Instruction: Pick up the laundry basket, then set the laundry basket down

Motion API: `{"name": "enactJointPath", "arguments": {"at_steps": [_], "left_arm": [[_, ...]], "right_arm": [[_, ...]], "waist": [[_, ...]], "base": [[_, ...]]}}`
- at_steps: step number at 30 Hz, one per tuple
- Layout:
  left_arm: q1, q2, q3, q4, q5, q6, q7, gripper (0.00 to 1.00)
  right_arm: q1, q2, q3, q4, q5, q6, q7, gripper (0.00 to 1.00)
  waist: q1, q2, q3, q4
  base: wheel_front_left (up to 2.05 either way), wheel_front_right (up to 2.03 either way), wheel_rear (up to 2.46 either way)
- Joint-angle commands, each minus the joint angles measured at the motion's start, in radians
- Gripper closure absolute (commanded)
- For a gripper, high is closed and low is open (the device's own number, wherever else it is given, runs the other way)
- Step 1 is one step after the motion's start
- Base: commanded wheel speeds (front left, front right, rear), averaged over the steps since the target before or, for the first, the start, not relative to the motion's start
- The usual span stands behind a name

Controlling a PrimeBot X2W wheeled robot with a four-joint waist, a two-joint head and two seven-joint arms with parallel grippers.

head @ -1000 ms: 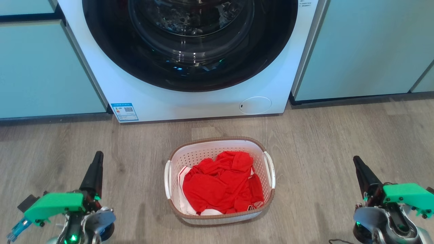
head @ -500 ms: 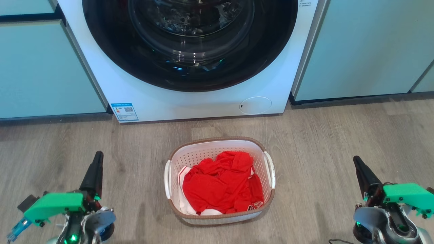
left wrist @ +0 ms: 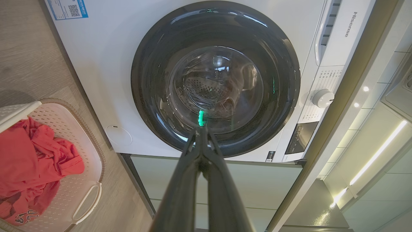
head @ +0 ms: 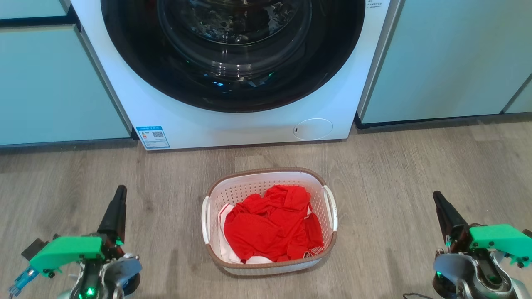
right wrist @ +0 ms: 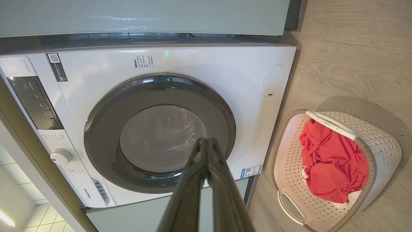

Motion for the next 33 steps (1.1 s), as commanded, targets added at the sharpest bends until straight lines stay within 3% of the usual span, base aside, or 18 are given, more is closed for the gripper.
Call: {"name": "enactJointPath", "arguments": {"at_steps": [1,20,21,33], "left_arm": [[-0.058,0.009,0.036,-0.029,0.009,-0.007,0.004,1.00],[-0.058,0.009,0.036,-0.029,0.009,-0.007,0.004,1.00],[0.000,0.000,0.000,0.000,0.000,0.000,0.000,0.00],[0.023,-0.004,-0.013,0.014,0.025,0.001,-0.027,0.00]], "right_arm": [[-0.047,-0.007,0.017,-0.034,-0.011,-0.002,0.008,1.00],[-0.047,-0.007,0.017,-0.035,-0.010,-0.002,0.008,1.00],[0.000,0.000,0.000,0.000,0.000,0.000,0.000,0.00],[0.013,0.005,0.025,0.029,-0.016,0.000,-0.027,0.00]], "waist": [[0.0000,0.0000,0.000,0.000],[0.0000,0.0000,0.000,0.000],[0.0000,0.0000,0.000,0.000],[0.0000,0.0000,0.000,-0.001]], "base": [[0.00,0.00,0.00],[0.00,0.00,0.00],[0.00,0.00,0.00],[0.00,0.00,0.00]]}}
